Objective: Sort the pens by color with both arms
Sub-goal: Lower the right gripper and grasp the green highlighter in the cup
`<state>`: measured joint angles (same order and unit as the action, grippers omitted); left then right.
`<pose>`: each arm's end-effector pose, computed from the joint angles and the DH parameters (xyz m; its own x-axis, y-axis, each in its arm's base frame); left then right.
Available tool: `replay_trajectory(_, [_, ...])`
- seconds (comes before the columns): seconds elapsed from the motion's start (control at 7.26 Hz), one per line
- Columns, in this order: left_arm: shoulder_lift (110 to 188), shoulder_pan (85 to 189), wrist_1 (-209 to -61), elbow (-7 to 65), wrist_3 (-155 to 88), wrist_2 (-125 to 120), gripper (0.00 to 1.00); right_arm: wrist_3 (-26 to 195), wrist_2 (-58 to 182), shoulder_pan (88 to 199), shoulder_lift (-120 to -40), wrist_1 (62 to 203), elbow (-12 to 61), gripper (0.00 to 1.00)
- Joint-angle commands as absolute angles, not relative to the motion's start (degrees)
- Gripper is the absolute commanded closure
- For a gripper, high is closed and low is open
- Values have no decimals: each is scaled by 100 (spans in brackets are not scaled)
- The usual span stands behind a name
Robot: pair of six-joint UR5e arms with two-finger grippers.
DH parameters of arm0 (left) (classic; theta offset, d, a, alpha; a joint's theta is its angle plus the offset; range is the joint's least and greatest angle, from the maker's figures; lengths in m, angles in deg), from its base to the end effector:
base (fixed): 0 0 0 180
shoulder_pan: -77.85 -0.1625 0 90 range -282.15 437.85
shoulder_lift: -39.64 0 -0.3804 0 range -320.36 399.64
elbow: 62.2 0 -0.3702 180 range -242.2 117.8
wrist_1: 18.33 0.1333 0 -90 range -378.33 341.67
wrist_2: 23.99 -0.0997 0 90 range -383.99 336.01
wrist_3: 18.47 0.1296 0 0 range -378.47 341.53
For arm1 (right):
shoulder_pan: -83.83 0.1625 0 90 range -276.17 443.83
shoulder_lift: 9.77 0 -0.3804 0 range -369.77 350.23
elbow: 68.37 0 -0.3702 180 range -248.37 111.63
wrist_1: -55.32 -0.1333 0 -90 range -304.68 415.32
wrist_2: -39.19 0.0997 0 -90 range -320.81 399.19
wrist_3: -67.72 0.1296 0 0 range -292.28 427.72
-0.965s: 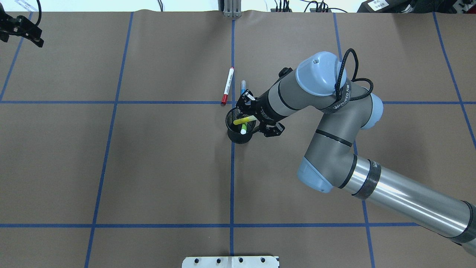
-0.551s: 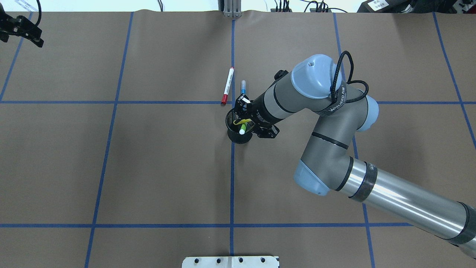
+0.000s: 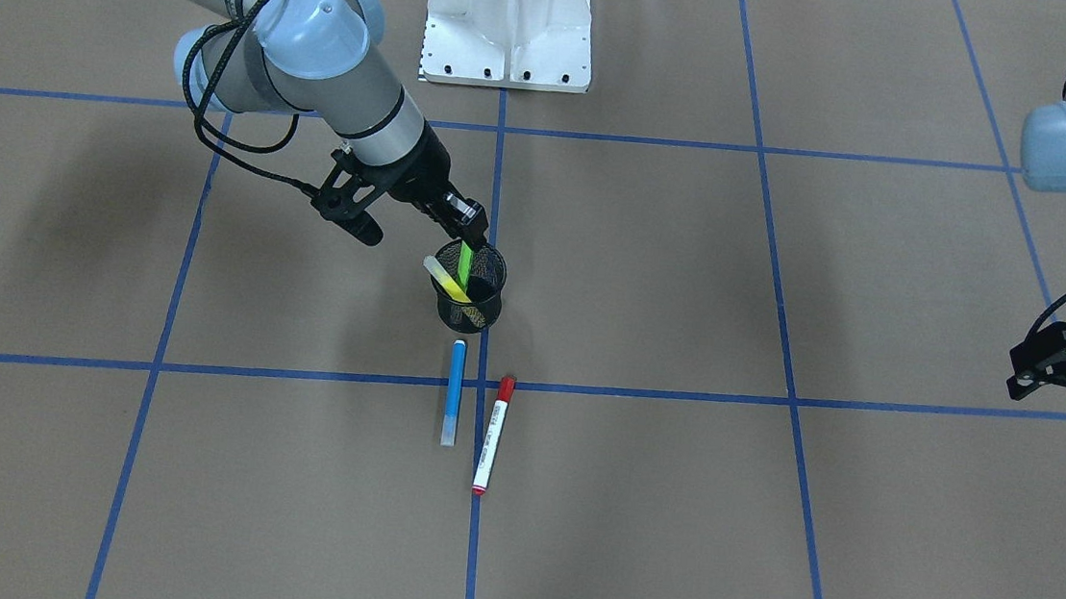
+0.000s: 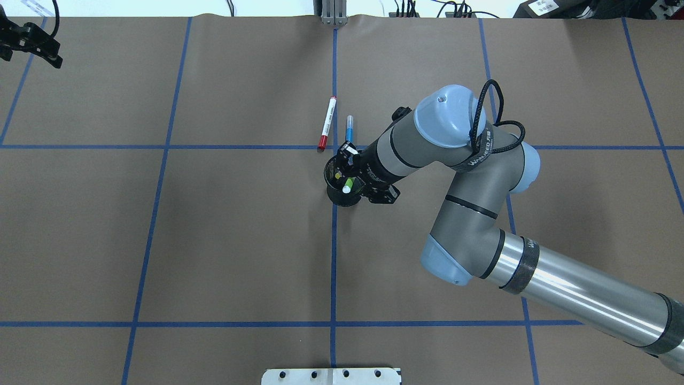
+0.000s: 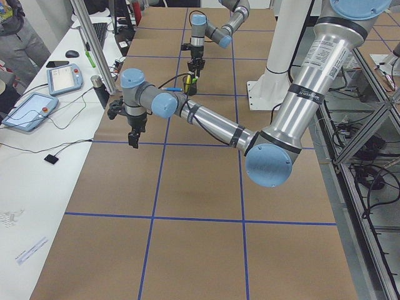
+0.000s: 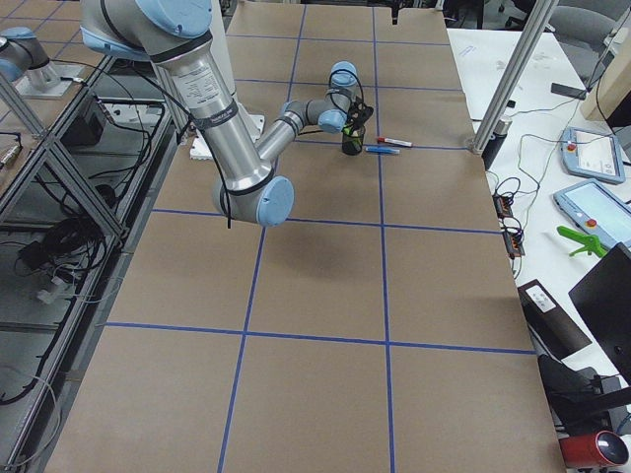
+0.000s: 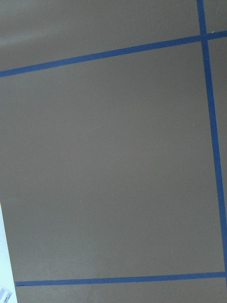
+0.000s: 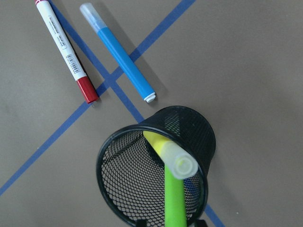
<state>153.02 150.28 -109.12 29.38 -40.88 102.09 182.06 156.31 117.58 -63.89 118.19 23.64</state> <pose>0.1334 -0.6101 0.4065 0.7446 0.1237 -0.6560 0.0129 0.9798 0.1994 -0.5090 -0.4294 0.2017 0.2577 0.6134 0.7465 -0.2822 0.7867 -0.5490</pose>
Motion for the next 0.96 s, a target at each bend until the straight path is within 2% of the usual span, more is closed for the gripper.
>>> replay_trajectory(0.0, [15302, 15028, -10912, 2938, -4088, 10213, 1, 18206, 15635, 11750, -6374, 11816, 2365, 58])
replay_trajectory(0.28, [15302, 15028, -10912, 2938, -4088, 10204, 1, 18206, 15635, 11758, -6382, 11825, 2356, 79])
replay_trajectory(0.55, [15319, 15019, -10877, 2938, -4175, 10204, 1, 18198, 15635, 11767, -6374, 11816, 2374, 85])
replay_trajectory(0.83, [15354, 15001, -10736, 2982, -4176, 10204, 1, 18198, 15635, 11776, -6356, 11816, 2400, 86])
